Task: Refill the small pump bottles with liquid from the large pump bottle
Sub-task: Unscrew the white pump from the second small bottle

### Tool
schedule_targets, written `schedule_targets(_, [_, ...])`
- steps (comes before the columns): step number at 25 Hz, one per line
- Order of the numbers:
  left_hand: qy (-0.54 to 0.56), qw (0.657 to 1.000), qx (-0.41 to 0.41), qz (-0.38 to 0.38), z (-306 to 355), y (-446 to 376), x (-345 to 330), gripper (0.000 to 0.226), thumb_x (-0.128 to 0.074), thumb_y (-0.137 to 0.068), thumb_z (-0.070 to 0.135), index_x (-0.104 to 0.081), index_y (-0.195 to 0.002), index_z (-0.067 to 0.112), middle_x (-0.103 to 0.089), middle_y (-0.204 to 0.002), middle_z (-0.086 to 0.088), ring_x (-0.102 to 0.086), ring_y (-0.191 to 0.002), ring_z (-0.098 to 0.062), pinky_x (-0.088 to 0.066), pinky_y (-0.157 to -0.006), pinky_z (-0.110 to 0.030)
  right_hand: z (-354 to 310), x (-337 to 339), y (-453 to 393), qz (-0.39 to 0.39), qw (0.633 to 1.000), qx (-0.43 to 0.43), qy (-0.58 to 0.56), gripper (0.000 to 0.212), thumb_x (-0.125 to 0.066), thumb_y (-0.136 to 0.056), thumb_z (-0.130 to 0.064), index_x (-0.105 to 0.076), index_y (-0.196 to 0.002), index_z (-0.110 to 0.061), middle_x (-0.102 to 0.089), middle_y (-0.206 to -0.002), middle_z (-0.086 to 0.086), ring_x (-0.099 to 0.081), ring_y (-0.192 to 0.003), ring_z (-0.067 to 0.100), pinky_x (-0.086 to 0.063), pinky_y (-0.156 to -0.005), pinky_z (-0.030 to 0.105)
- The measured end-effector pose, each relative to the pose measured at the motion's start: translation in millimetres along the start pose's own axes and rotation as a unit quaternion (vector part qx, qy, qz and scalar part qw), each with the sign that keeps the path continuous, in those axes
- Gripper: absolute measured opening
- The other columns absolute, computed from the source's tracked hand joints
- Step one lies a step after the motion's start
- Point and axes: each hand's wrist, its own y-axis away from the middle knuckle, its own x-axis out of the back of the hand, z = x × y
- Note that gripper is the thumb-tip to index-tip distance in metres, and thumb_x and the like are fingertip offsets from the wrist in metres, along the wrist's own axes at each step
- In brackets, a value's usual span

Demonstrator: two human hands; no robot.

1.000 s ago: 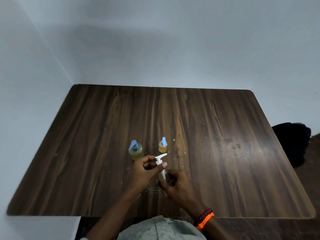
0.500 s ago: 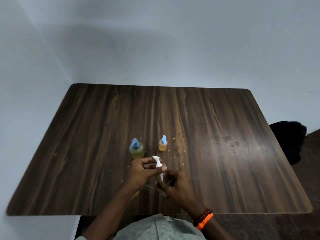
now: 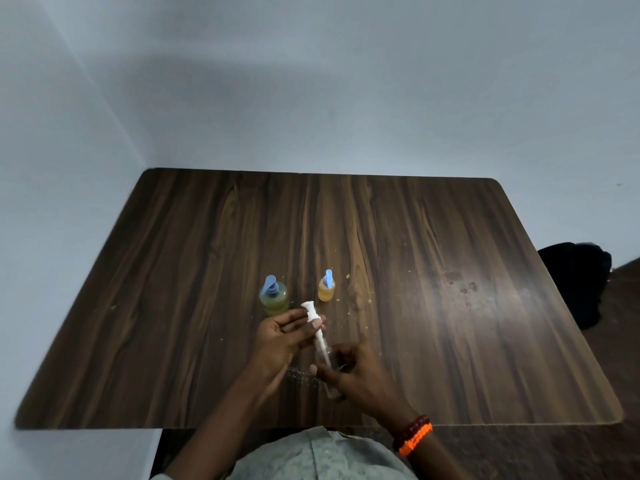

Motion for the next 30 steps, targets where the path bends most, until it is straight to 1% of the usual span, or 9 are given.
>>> schedule_targets(4, [0.099,0.991,-0.021,0.082,0,-8,14,0.039,-0.08,-0.074,0.008,-0.074,-0.111,-0.002,-0.08,-0.105,-0.019,-0.079,-0.091,-0.019,-0.066,-0.077,-0.026,9,0,4,-0.003,0.999,-0.003,0.034,0.033,-0.082,-0.088,-0.042,-0.076,-0.091,-0.01,-0.08,-0.085,0.013,-0.078,-0.067,0.028,-0.065,-0.062,0.046])
schedule_targets(7, [0.105,0.984,-0.01,0.143,-9,-9,28,0.018,-0.076,-0.086,0.002,-0.077,-0.104,0.003,-0.079,-0.103,-0.015,-0.076,-0.094,-0.02,-0.066,-0.077,-0.027,18,7,7,-0.005,0.998,-0.009,0.061,0.034,-0.081,-0.088,-0.041,-0.074,-0.09,-0.008,-0.078,-0.085,0.016,-0.077,-0.066,0.028,-0.063,-0.063,0.045])
schedule_targets(9, [0.055,0.981,0.015,0.188,-19,-9,34,0.016,-0.078,-0.086,0.002,-0.077,-0.103,0.003,-0.079,-0.101,-0.016,-0.074,-0.094,-0.024,-0.064,-0.084,-0.035,24,11,8,0.002,0.998,-0.013,0.064,0.032,-0.081,-0.088,-0.039,-0.074,-0.089,-0.007,-0.077,-0.085,0.018,-0.075,-0.062,0.023,-0.063,-0.063,0.044])
schedule_targets(11, [-0.075,0.97,0.03,0.227,-29,-11,39,0.022,-0.085,-0.081,0.005,-0.076,-0.101,0.0,-0.078,-0.094,-0.017,-0.074,-0.089,-0.027,-0.063,-0.083,-0.038,29,13,10,0.011,0.998,-0.016,0.067,0.029,-0.083,-0.088,-0.036,-0.074,-0.089,-0.008,-0.076,-0.085,0.016,-0.071,-0.059,0.015,-0.064,-0.061,0.041])
schedule_targets(14, [-0.305,0.931,0.009,0.201,-46,-14,44,0.024,-0.091,-0.076,0.006,-0.07,-0.087,0.0,-0.068,-0.073,-0.005,-0.064,-0.067,-0.015,-0.049,-0.061,-0.017,32,14,13,0.012,0.997,-0.015,0.073,0.028,-0.083,-0.088,-0.035,-0.075,-0.092,-0.009,-0.077,-0.086,0.013,-0.072,-0.063,0.017,-0.065,-0.063,0.041])
schedule_targets(16, [-0.371,0.911,-0.003,0.178,-58,-19,48,0.028,-0.091,-0.075,0.003,-0.065,-0.084,-0.001,-0.058,-0.066,-0.003,-0.054,-0.061,-0.013,-0.041,-0.055,-0.013,31,15,14,0.009,0.997,-0.014,0.07,0.028,-0.082,-0.089,-0.034,-0.075,-0.094,-0.008,-0.077,-0.086,0.014,-0.071,-0.062,0.015,-0.065,-0.066,0.044])
schedule_targets(21, [-0.397,0.894,0.003,0.208,-79,-35,58,0.038,-0.092,-0.072,0.0,-0.056,-0.082,0.0,-0.058,-0.079,-0.017,-0.06,-0.081,-0.032,-0.049,-0.079,-0.044,22,20,15,0.01,0.998,-0.013,0.067,0.027,-0.078,-0.092,-0.037,-0.076,-0.097,-0.011,-0.079,-0.091,0.01,-0.077,-0.075,0.025,-0.066,-0.074,0.046])
schedule_targets(26, [-0.339,0.909,0.034,0.241,-79,-39,61,0.064,-0.097,-0.07,0.023,-0.053,-0.112,0.004,-0.064,-0.105,-0.012,-0.064,-0.097,-0.028,-0.048,-0.083,-0.036,19,27,15,0.007,0.998,-0.027,0.05,0.026,-0.079,-0.092,-0.034,-0.077,-0.098,-0.01,-0.079,-0.093,0.012,-0.077,-0.077,0.025,-0.065,-0.068,0.038])
schedule_targets(30, [-0.378,0.897,-0.067,0.22,-42,-44,90,0.09,-0.089,-0.076,0.005,-0.039,-0.151,0.008,-0.06,-0.141,-0.016,-0.06,-0.129,-0.033,-0.051,-0.107,-0.051,15,31,14,0.012,0.999,-0.035,0.028,0.028,-0.077,-0.094,-0.035,-0.076,-0.091,-0.007,-0.078,-0.09,0.015,-0.073,-0.066,0.016,-0.063,-0.063,0.033])
